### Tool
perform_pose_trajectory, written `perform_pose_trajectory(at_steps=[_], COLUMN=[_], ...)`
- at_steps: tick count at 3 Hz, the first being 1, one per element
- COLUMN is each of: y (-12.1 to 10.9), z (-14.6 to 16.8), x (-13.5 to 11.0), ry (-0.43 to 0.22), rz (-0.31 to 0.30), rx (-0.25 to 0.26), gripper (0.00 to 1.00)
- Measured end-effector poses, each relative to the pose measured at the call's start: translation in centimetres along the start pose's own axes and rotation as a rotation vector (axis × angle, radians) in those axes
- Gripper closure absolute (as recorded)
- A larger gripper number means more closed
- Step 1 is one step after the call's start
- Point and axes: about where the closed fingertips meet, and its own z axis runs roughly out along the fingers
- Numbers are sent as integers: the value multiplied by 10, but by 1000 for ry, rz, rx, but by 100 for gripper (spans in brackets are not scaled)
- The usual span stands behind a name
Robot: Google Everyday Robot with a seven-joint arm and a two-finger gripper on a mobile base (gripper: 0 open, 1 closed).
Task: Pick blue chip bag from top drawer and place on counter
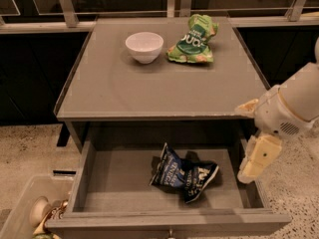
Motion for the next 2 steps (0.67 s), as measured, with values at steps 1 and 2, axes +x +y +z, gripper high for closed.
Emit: perform_pose_trajectory(at_steps=[1, 2], y=[8, 7], z=[40, 47], x=[-8, -1], ry=[53, 75], rz=[-8, 4], rx=[17, 32], gripper=[0, 0])
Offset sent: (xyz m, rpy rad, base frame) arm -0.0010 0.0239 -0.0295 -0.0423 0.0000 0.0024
